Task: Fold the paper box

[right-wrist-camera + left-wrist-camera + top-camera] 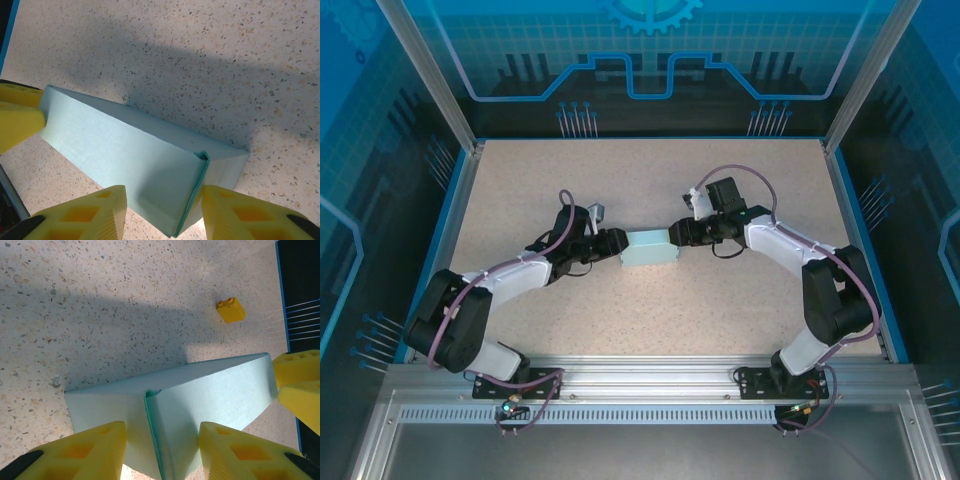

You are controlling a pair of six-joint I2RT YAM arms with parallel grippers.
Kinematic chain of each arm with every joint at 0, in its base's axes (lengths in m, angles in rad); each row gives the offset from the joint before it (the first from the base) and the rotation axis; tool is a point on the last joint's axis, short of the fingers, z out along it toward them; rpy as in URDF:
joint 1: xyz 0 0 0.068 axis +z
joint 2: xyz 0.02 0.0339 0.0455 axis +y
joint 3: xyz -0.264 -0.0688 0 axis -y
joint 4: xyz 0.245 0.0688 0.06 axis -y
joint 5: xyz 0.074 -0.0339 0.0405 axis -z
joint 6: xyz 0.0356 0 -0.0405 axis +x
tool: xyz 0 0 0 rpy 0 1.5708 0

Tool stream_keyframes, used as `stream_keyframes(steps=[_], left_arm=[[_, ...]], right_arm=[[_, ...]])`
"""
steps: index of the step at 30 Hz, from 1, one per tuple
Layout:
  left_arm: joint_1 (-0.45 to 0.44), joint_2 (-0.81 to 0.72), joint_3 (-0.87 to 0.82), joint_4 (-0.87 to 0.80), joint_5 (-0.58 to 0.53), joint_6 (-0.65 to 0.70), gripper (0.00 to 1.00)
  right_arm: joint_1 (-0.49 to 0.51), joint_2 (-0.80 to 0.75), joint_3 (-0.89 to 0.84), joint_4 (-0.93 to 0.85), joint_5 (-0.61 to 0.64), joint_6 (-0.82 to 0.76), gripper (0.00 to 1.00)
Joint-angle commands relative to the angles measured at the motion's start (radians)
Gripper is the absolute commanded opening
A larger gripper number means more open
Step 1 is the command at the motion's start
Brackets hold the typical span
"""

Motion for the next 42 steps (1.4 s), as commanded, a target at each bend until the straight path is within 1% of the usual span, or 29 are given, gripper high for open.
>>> stream_keyframes(steps=[1, 11, 17, 22, 27, 32, 42], left_arm=[[-0.004, 0.029, 0.045, 0.002, 0.024, 0.005, 0.45], [0.002, 0.133, 0.197, -0.012, 0.012, 0.024, 0.45], [0.015, 0.254, 0.343, -0.027, 0.015, 0.034, 0.45], [0.014, 0.342, 0.466, -0.075, -0.007, 0.066, 0.45], [0.014, 0.407, 0.546, -0.107, -0.016, 0.089, 0.45], [0.011, 0.408, 0.535, -0.090, -0.009, 0.098, 0.46], [-0.023, 0.358, 0.432, -0.045, -0.029, 0.139, 0.47]], right_arm=[[0.018, 0.018, 0.031, 0.020, -0.052, 0.009, 0.44], [-0.003, 0.069, 0.113, 0.047, -0.056, 0.019, 0.44], [-0.032, 0.162, 0.236, 0.036, -0.056, 0.003, 0.44], [-0.054, 0.245, 0.345, 0.005, -0.049, -0.030, 0.44], [-0.064, 0.303, 0.404, -0.008, -0.039, -0.065, 0.44], [-0.064, 0.296, 0.357, 0.041, -0.044, -0.086, 0.44], [-0.056, 0.221, 0.205, 0.152, -0.046, -0.113, 0.44]])
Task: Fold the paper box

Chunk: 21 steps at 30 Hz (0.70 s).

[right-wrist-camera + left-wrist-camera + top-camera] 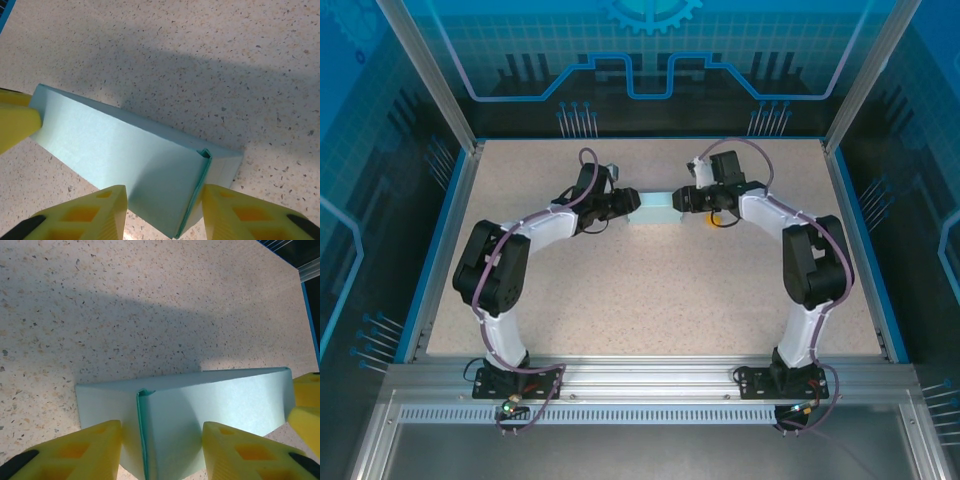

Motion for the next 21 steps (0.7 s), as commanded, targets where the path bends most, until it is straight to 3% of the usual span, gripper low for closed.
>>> stream_keyframes(steps=[1, 21], left_arm=[[-0.060, -0.035, -0.048, 0.049, 0.066, 0.034, 0.47], [-0.091, -0.107, -0.219, 0.129, 0.060, 0.005, 0.50]], right_arm=[[0.041, -0.035, -0.053, 0.042, -0.105, -0.021, 0.44], [0.084, -0.123, -0.221, 0.075, -0.055, -0.028, 0.44]])
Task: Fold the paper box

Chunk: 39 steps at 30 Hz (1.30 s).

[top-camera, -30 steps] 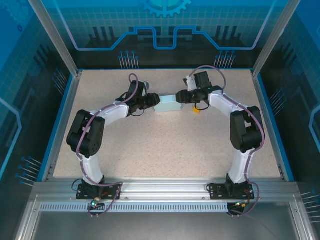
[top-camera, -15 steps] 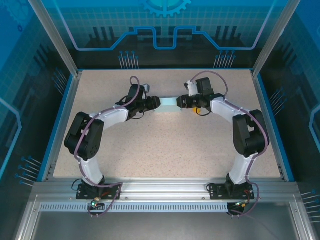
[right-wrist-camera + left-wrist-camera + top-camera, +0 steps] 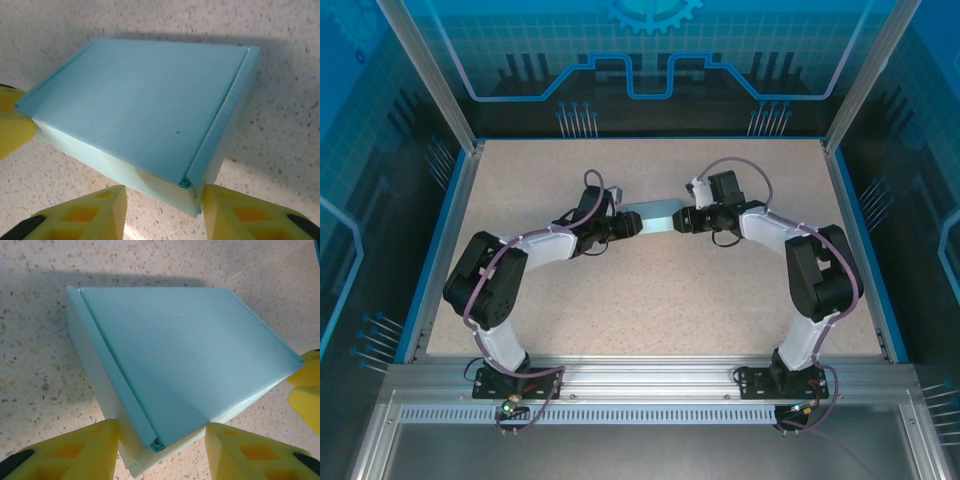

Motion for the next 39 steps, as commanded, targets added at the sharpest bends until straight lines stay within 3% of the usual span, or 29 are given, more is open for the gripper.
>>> stream_keyframes(steps=[1, 22, 34, 39], left_arm=[[-0.031, -0.017, -0.017, 0.053, 0.078, -0.017, 0.50], [-0.033, 0.038, -0.083, 0.067, 0.028, -0.021, 0.54], [-0.014, -0.063, -0.113, 0.047, -0.002, 0.036, 0.70], [0.011, -0.168, -0.161, 0.035, -0.029, 0.076, 0.74]], right_arm=[[0.048, -0.040, -0.028, 0.016, -0.074, -0.017, 0.44], [0.051, -0.006, -0.117, -0.021, 0.005, -0.008, 0.47], [0.051, -0.162, -0.096, -0.161, 0.124, -0.083, 0.54], [0.052, -0.272, -0.088, -0.243, 0.229, -0.131, 0.56]])
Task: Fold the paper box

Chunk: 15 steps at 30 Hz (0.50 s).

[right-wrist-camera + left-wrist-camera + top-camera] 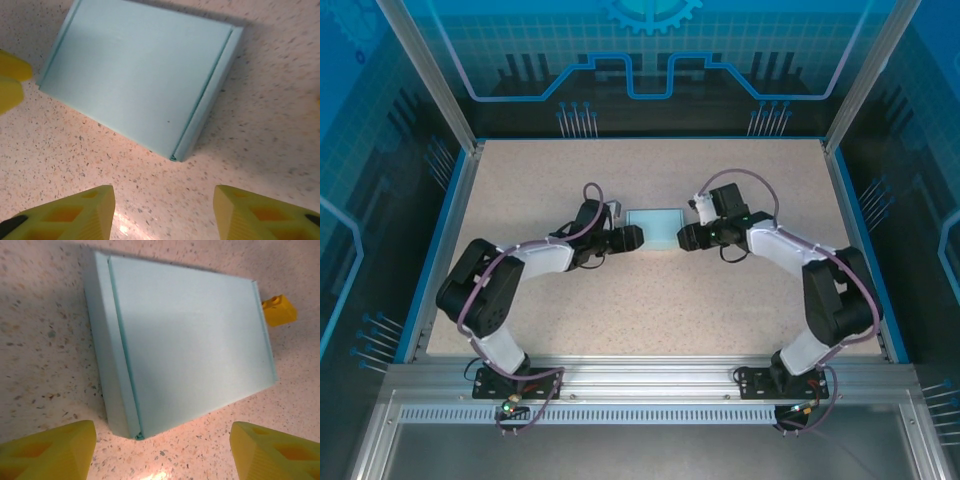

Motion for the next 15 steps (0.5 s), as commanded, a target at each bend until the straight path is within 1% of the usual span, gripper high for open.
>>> stream_keyframes(steps=[1, 6, 8, 12, 15], left_arm=[[0.022, -0.102, -0.034, -0.009, -0.040, 0.062, 0.75], [0.029, -0.267, -0.073, -0.065, -0.152, 0.173, 0.79], [0.029, -0.324, -0.089, -0.069, -0.194, 0.208, 0.79], [0.033, -0.408, -0.113, -0.060, -0.245, 0.248, 0.82], [0.035, -0.445, -0.119, -0.056, -0.262, 0.261, 0.83]], right_arm=[[0.011, -0.089, 0.026, -0.097, 0.110, -0.062, 0.56], [0.006, -0.219, 0.034, -0.151, 0.265, -0.125, 0.59], [-0.001, -0.258, 0.032, -0.151, 0.299, -0.140, 0.59], [-0.016, -0.297, 0.018, -0.129, 0.322, -0.148, 0.61], [-0.025, -0.290, 0.007, -0.107, 0.336, -0.137, 0.63]])
